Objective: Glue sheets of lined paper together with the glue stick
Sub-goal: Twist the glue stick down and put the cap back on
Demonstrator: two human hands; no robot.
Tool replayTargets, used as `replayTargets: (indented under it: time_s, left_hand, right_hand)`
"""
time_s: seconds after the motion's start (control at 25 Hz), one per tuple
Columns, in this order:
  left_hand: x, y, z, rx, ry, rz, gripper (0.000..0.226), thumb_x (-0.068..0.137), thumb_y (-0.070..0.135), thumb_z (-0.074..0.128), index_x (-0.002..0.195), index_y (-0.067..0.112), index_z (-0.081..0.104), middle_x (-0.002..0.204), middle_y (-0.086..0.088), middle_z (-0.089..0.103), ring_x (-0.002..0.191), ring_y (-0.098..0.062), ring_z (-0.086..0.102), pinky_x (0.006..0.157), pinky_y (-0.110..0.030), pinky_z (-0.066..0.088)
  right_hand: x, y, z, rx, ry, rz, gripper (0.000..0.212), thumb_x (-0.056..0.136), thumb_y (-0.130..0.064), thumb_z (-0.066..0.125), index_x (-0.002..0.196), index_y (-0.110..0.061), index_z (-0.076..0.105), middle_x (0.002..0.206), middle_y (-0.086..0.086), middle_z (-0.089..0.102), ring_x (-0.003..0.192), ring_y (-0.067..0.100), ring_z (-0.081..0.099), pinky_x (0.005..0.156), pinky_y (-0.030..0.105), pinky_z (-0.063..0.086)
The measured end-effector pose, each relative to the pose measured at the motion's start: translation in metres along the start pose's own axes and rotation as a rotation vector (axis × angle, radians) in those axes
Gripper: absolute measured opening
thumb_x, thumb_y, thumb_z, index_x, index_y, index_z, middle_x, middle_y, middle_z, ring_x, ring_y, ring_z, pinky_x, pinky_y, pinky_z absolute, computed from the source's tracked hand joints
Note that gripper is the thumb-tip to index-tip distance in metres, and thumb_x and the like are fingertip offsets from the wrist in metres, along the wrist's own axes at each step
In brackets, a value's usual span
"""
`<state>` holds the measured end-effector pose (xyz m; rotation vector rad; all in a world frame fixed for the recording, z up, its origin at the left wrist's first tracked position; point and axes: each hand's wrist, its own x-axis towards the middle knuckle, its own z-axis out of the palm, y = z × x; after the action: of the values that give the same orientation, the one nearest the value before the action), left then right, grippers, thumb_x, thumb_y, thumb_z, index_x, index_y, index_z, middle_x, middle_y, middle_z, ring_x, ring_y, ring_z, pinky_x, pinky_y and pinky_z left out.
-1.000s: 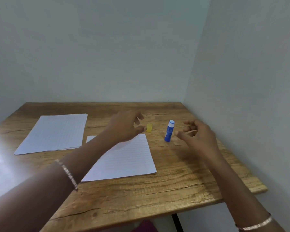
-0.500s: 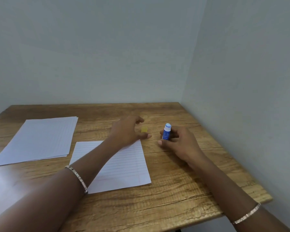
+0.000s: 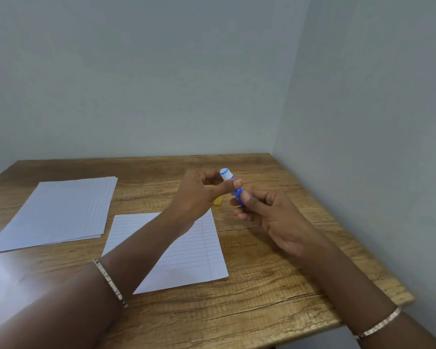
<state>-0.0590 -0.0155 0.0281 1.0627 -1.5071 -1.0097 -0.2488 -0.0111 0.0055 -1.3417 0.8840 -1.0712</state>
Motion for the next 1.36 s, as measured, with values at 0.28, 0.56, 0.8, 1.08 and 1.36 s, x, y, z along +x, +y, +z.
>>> replayTargets:
  time_s: [0.28,0.56,0.8,1.08,1.36]
  left_hand:
    - [-0.004,0.003,0.017,-0.011,0.295,-0.077,0.050,0.072,0.046,0.084,0.073,-0.002,0.070,0.057,-0.001,0.052,0.054,-0.008,0.045,0.058,-0.021,0.041]
    - [-0.007,0.011,0.015,-0.097,0.258,-0.078,0.046,0.074,0.046,0.082,0.074,0.001,0.073,0.065,-0.003,0.056,0.063,-0.009,0.048,0.059,-0.017,0.040]
    - [-0.008,0.014,0.018,-0.121,0.249,-0.114,0.039,0.075,0.045,0.081,0.074,0.007,0.074,0.061,0.006,0.058,0.059,-0.002,0.051,0.062,-0.014,0.041]
    - [-0.010,0.016,0.018,-0.174,0.261,-0.129,0.045,0.075,0.046,0.080,0.083,0.001,0.074,0.074,-0.006,0.058,0.070,-0.007,0.051,0.070,-0.020,0.041]
    - [-0.010,0.015,0.018,-0.214,0.264,-0.180,0.048,0.076,0.049,0.079,0.085,0.002,0.074,0.094,-0.018,0.070,0.088,-0.019,0.067,0.075,-0.024,0.041]
  right_hand:
    - [-0.008,-0.004,0.007,-0.260,0.136,-0.184,0.027,0.076,-0.009,0.087,0.102,-0.004,0.079,0.079,0.005,0.079,0.068,0.016,0.074,0.071,0.023,0.060]
    - [-0.011,-0.008,0.010,0.155,-0.076,0.078,0.050,0.090,-0.040,0.065,0.115,0.002,0.073,0.090,0.021,0.076,0.072,0.021,0.074,0.072,0.028,0.063]
    - [-0.009,-0.003,0.012,-0.220,0.219,-0.236,0.031,0.078,-0.011,0.087,0.102,-0.002,0.069,0.087,0.014,0.079,0.074,0.024,0.076,0.076,0.034,0.064]
    - [-0.012,-0.015,0.015,0.412,0.046,0.132,0.039,0.085,-0.030,0.069,0.107,0.002,0.067,0.085,0.020,0.076,0.070,0.020,0.075,0.064,0.022,0.062]
    - [-0.012,-0.006,0.017,-0.255,0.282,-0.332,0.038,0.078,-0.027,0.086,0.097,-0.004,0.064,0.085,0.012,0.078,0.070,0.023,0.072,0.067,0.031,0.061]
